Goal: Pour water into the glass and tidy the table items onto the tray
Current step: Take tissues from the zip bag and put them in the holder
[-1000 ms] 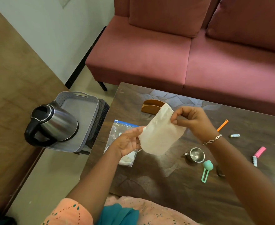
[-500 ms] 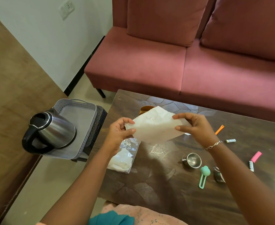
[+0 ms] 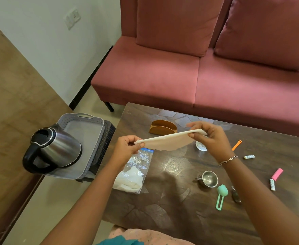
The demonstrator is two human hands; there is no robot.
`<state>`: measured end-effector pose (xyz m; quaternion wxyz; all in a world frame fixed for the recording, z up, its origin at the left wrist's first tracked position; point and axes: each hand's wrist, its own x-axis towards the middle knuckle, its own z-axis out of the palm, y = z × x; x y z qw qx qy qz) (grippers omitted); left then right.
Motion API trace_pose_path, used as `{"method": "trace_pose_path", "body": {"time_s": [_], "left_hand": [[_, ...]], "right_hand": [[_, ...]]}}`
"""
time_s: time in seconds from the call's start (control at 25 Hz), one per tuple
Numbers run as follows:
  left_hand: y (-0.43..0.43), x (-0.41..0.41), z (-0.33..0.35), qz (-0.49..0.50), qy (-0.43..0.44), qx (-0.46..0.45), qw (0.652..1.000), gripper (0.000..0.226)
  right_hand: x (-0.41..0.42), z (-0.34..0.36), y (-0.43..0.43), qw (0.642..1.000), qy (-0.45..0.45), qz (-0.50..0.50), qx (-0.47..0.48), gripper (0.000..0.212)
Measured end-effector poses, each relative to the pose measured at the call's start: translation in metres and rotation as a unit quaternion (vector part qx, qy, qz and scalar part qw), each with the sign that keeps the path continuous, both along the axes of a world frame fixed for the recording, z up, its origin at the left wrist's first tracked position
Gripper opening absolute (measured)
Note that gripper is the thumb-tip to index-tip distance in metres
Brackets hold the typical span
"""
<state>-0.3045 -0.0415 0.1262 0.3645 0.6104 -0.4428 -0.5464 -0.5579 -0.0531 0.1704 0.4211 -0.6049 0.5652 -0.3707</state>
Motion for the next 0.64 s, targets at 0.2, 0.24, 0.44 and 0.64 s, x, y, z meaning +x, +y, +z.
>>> {"method": "trace_pose_path", "body": {"time_s": [0.2, 0.24, 0.44, 0.64], "left_hand": [[0.000, -0.017, 0.015, -0.101, -0.142, -0.078, 0.982, 0.045], [-0.001, -0.025, 0.022, -0.114, -0.135, -0.102, 0.979, 0.050], [-0.002, -0.053, 0.037, -0.143, -0.030, -0.138, 0.980, 0.033], [-0.001, -0.051, 0.036, -0.046, 0.150, -0.033, 0.987, 0.021]], "right_hand": [[0.015, 0.020, -0.008, 0.986, 0.134, 0.081, -0.053, 0.012], [0.018, 0.025, -0.010, 0.981, 0.157, 0.098, -0.062, 0.007], [0.032, 0.044, -0.016, 0.967, 0.192, 0.139, -0.092, 0.007], [0.025, 0.035, -0.023, 0.994, -0.087, 0.065, 0.031, 0.023]]}}
